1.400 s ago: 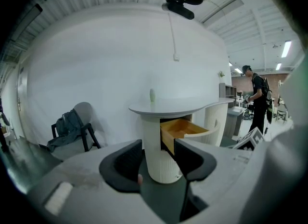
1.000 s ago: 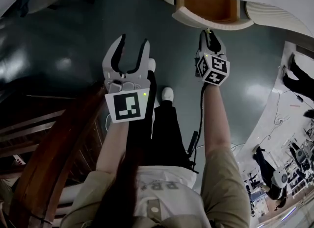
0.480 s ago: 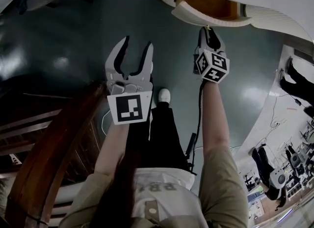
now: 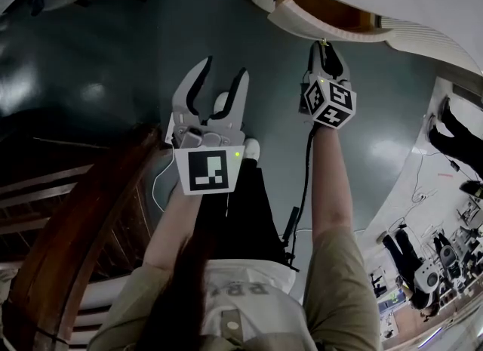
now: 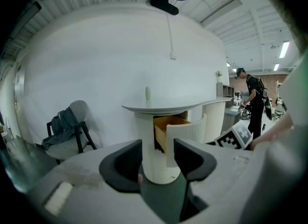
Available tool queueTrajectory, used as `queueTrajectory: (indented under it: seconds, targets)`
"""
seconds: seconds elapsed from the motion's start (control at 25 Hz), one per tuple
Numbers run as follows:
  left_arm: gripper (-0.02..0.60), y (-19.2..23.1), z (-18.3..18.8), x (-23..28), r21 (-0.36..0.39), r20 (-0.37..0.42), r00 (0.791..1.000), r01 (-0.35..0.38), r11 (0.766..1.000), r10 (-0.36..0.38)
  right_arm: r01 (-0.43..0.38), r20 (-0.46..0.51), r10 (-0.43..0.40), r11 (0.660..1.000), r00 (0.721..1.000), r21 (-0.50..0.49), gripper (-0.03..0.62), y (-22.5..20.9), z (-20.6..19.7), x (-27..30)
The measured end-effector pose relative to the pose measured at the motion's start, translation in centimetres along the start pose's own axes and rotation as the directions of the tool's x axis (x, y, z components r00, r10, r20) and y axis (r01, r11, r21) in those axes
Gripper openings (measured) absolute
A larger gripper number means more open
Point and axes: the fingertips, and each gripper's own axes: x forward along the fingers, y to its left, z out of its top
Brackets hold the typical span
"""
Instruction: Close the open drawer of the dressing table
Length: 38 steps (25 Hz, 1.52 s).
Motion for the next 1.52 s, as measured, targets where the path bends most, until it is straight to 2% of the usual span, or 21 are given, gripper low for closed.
queueTrajectory:
  seconds: [0.24,0.96,1.52]
  targets:
    - [0.219,-0.4,0.4,0.6,0.018,0.008,1.000,0.011,1.000,-0.012,-0.008,0.006,0.008,1.000,1.000,-0.002,0.107,-0.1,0.7,0.7]
    - [0.218,-1.1,0.1,1.4,0.000,0.019,0.999,0.038,0.999,-0.038,-0.003,0.030,0.003,1.000,1.000,-0.010,0.107,-0.6,2.4,2.9]
    - [0.219,-0.3,-0.9,1.3,-0.017,0.021,0.999,0.029,0.999,-0.029,0.003,0.048,-0.002,1.000,0.999,-0.007,0.107,-0.4,3.5,4.4]
